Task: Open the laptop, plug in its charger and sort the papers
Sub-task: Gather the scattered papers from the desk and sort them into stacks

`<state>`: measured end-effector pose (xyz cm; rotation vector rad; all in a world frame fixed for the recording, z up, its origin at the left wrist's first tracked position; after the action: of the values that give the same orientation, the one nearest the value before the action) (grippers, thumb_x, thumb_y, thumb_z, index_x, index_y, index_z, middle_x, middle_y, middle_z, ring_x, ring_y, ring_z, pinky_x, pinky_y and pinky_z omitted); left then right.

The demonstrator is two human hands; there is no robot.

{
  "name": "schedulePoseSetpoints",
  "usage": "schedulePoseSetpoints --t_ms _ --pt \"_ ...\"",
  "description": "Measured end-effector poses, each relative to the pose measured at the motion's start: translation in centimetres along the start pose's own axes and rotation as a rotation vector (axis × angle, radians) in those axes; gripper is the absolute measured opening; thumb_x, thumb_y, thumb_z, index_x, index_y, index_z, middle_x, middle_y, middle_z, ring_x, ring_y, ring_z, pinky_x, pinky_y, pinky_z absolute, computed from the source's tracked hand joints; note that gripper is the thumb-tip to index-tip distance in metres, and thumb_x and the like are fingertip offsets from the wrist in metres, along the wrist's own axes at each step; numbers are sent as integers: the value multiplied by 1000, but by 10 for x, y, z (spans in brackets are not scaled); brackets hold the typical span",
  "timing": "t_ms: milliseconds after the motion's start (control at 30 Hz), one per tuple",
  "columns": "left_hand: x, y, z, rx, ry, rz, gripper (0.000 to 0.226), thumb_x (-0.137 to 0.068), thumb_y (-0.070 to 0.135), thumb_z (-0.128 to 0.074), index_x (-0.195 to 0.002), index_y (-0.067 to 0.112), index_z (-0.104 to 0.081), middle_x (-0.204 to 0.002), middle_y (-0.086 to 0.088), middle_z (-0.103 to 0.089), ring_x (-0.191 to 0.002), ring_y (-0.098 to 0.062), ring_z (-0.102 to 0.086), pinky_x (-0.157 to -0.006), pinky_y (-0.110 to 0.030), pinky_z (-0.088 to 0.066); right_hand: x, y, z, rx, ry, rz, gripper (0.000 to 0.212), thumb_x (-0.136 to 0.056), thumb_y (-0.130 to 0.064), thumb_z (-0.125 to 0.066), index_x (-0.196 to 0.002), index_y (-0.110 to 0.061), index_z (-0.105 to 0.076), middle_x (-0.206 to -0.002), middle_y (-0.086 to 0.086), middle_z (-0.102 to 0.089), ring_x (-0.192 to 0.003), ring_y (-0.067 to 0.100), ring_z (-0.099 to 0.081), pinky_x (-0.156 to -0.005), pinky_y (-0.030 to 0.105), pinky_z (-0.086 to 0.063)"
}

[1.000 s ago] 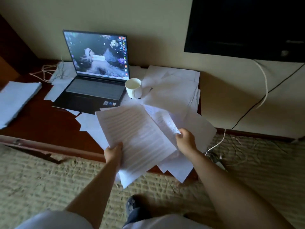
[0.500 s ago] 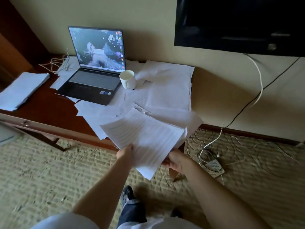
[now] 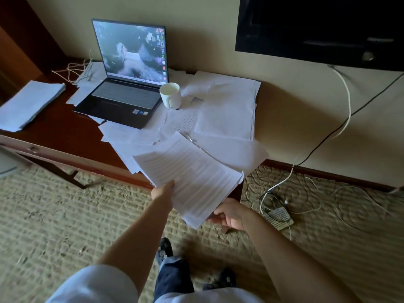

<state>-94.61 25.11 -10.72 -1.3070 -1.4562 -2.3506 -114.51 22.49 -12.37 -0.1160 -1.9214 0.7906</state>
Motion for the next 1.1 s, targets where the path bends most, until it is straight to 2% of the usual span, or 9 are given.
schedulePoseSetpoints --t_ms 233,333,467,533,633,733,800,967,1100 --pt "-5 -1 -4 -46 -11 12 46 -79 11 -74 -116 -4 -52 -97 -14 -57 -87 -32 -57 -80 -42 -52 0 0 0 15 -25 -35 30 -89 16 -40 -112 6 -56 -83 20 -67 -65 19 -68 -51 21 -54" --pt "-5 1 -5 -35 -27 -8 46 -78 8 -75 -116 -3 -53 -103 -14 -61 -94 -32 -60 -86 -41 -53 2 -2 -2 -2 -8 -32 32 -89 16 -34 -113 8 -53 -76 19 -65 -52 16 -65 -43 20 -50" --pt "0 14 -1 -22 -1 -165 51 -74 -2 -75 -118 3 -50 -109 -11 -59 -107 -32 -60 -88 -39 -51 6 -9 8 31 193 32 22 -84 9 -39 -97 0 -55 -75 11 -59 -56 14 -54 -47 21 -42" --pt "9 29 3 -20 9 -339 74 -71 -7 -72 -134 14 -38 -111 -4 -54 -107 -27 -57 -91 -39 -48 8 -19 20 -12 356 100 18 -84 4 -41 -91 -6 -55 -76 7 -57 -58 13 -50 -51 22 -38" --pt "10 37 7 104 26 -332 91 -69 -9 -73 -144 13 -27 -113 -8 -55 -101 -27 -59 -87 -40 -50 5 -36 39 -133 583 211 19 -90 -6 -44 -106 -10 -53 -86 6 -58 -64 17 -53 -51 21 -36" --pt "1 33 4 228 -88 -146 41 -70 -14 -67 -110 -6 -58 -97 -18 -61 -84 -34 -63 -68 -36 -54 -8 -44 43 -23 645 291 49 -88 -7 -45 -135 -16 -39 -125 8 -55 -98 25 -58 -67 27 -46" --pt "-1 35 -2 130 -199 -148 19 -77 -20 -56 -85 -3 -59 -85 -17 -60 -68 -27 -58 -54 -30 -55 -12 -49 33 129 606 288 57 -88 -7 -43 -143 -17 -32 -128 6 -49 -113 25 -53 -85 33 -45" --pt "-17 48 9 -74 -131 -221 30 -80 -21 -43 -69 7 -46 -69 -9 -47 -60 -20 -45 -60 -29 -42 -1 -53 50 242 1054 143 53 -87 -28 -53 -134 -7 -42 -133 18 -48 -120 36 -46 -95 42 -44" --pt "-41 64 28 -143 -91 -205 27 -74 -21 -49 -72 7 -50 -66 -11 -47 -58 -22 -45 -57 -30 -40 -22 -40 61 156 1035 -14 50 -71 -29 -57 -116 -9 -57 -116 16 -61 -103 36 -59 -86 42 -52"
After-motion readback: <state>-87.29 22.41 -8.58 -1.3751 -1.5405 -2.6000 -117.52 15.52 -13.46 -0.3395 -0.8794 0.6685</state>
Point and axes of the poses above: each hand's wrist, its own x-axis away from the middle knuckle, its own z-axis out of the back of the hand, y = z × x, the point moved 6 cm from there along -x, towards the middle knuckle
